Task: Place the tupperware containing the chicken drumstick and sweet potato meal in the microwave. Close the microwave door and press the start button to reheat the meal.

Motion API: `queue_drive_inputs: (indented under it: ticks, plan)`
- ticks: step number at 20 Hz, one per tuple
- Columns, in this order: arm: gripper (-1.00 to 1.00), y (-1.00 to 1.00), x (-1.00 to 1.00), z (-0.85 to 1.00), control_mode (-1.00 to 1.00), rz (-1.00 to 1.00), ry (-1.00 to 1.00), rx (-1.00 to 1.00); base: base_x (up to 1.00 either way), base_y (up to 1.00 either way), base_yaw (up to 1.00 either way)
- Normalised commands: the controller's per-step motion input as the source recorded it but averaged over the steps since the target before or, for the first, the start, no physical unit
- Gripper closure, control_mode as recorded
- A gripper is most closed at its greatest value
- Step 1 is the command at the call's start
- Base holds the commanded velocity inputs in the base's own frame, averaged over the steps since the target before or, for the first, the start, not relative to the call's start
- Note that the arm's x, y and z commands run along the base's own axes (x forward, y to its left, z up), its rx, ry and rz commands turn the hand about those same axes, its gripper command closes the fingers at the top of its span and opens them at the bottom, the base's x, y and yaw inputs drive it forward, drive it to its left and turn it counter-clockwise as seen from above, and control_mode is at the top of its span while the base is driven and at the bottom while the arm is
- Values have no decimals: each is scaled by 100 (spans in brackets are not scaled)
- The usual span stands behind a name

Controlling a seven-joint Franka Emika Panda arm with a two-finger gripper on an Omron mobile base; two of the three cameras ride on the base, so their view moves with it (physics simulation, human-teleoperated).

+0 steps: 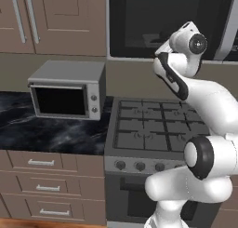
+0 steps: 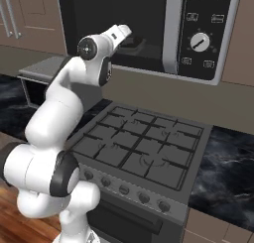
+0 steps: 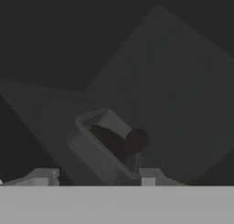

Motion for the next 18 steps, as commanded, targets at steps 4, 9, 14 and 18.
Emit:
queue_drive_inputs:
  ticks: [4, 9, 14, 18]
  plan:
    - [-100, -3, 64, 47, -100, 0, 14, 0, 0, 0, 0]
    - [-100, -1, 59, 14, -100, 0, 10, -2, 0, 0, 0]
    - [-100, 11, -19, -1, -100, 0, -2, -14, 0, 0, 0]
    - [-100, 61, -99, -46, -100, 0, -26, -20, 0, 0, 0]
